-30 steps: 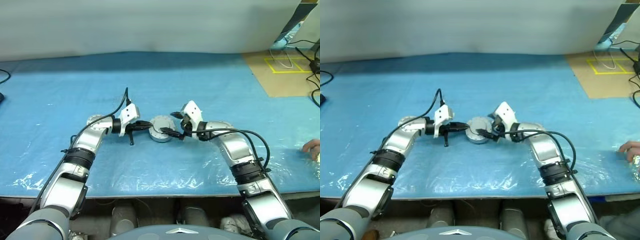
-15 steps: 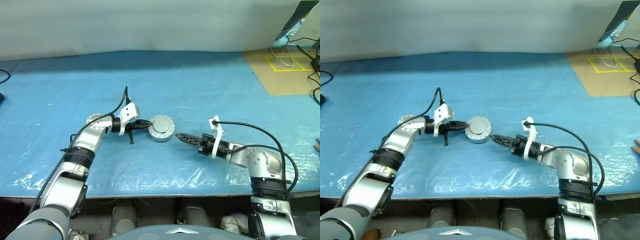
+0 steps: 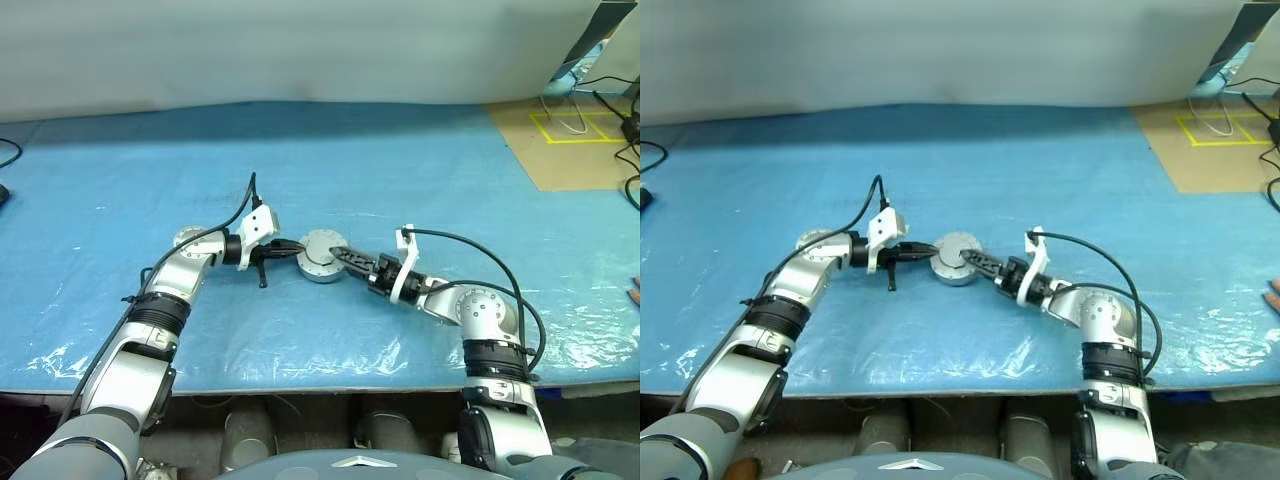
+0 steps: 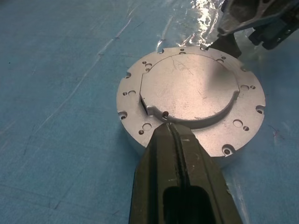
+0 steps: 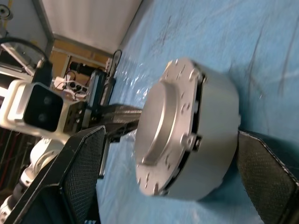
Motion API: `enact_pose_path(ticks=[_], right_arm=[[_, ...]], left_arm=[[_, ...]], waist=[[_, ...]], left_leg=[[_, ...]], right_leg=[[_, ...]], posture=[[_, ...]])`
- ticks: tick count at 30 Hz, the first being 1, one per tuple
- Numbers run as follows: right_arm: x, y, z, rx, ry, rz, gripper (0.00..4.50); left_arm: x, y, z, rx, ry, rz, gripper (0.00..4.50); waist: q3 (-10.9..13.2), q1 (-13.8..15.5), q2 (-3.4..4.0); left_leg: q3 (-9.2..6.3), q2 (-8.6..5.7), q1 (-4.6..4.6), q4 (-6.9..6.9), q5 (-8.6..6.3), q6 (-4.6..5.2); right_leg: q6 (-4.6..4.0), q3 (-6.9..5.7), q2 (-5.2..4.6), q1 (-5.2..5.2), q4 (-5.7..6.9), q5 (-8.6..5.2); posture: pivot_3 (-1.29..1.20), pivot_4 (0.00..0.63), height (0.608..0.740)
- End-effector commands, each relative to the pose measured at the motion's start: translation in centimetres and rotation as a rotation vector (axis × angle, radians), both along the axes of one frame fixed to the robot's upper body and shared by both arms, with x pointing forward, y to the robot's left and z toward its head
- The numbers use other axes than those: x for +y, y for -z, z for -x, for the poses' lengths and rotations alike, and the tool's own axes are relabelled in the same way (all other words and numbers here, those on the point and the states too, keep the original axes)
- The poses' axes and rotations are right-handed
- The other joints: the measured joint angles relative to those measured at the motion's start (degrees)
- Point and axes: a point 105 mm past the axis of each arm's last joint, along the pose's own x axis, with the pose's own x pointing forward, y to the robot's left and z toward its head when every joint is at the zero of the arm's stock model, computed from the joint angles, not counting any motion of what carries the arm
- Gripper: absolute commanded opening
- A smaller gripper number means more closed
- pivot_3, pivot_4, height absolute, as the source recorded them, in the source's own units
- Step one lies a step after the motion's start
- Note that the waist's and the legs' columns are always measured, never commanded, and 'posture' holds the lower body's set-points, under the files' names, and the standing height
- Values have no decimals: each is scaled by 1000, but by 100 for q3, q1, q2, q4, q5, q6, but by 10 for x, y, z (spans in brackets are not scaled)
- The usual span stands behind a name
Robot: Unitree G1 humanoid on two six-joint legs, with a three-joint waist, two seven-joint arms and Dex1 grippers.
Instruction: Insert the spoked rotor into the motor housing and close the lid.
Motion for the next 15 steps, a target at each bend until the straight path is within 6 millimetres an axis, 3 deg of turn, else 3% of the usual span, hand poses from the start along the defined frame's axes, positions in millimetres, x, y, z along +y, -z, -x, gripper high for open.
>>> enact_pose_path(ticks=[1,3,7,11,15], right_arm=[[-3,16,3,55,12,30,4096],[1,15,6,53,-4,12,3571],[10,16,12,52,-35,1,2087],[18,13,13,43,-52,-10,1214],[22,9,10,32,-56,-7,1146]], left_arm=[[2,19,6,51,8,-63,0],[2,19,6,51,8,-64,0],[2,19,6,52,7,-65,0],[3,19,6,49,5,-68,0],[3,18,6,48,8,-67,0]], waist=[[0,1,0],[0,2,0],[0,-6,0],[-4,-3,-7],[-4,-9,-6]], left_leg=[[0,0,0,0,0,0],[0,-1,-1,0,0,0],[0,1,0,-1,0,0],[0,2,6,1,0,0],[0,3,17,4,0,0]], right_leg=[[0,0,0,1,0,0],[0,0,0,0,0,0],[0,0,2,0,-1,0],[0,0,1,5,0,0],[0,0,0,15,0,2]], posture=[[0,150,740],[0,150,740],[0,150,740],[0,150,740],[0,150,740]])
